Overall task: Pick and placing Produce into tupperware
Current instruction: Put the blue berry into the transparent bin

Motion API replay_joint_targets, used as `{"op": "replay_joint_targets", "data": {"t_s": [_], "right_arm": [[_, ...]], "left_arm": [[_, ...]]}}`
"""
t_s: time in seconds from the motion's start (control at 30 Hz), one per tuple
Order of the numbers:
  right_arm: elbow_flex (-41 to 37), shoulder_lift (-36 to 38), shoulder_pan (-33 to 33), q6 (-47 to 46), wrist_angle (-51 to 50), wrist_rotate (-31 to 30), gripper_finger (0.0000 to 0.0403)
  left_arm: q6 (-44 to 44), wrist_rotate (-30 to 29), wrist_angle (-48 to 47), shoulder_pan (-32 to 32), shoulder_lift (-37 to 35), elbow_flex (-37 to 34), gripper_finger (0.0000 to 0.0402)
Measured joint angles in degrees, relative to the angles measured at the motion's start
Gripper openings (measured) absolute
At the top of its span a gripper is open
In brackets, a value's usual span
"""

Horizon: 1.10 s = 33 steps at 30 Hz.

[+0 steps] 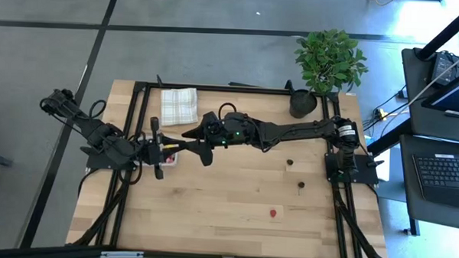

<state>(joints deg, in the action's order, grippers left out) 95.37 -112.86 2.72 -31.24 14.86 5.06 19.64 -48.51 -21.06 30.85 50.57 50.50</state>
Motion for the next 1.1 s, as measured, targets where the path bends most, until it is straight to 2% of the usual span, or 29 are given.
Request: {"op": "replay_joint_targets", "data": {"t_s": [0.2,0.4,0.77,1.1], "right_arm": [[-0.07,-0.09,0.00,0.02,3.21,3.16,0.0237],[0.53,0.44,0.63,-1.30,9.25,7.35,0.0238],[0.24,0.15,0.79,-1.08,9.05,7.55,0.0237],[0.20,0.15,-0.30,0.35,7.39,10.57,0.0237]], "left_arm": [[-0.15,0.23,0.56,0.02,0.00,0.09,0.0049],[-1.53,-0.83,-1.33,-0.24,0.11,-0.35,0.0032],[-1.75,-2.25,-2.47,1.18,-0.02,-0.28,0.0028],[-14.12,-6.11,-10.67,4.54,-2.73,-0.17,0.0033]]}}
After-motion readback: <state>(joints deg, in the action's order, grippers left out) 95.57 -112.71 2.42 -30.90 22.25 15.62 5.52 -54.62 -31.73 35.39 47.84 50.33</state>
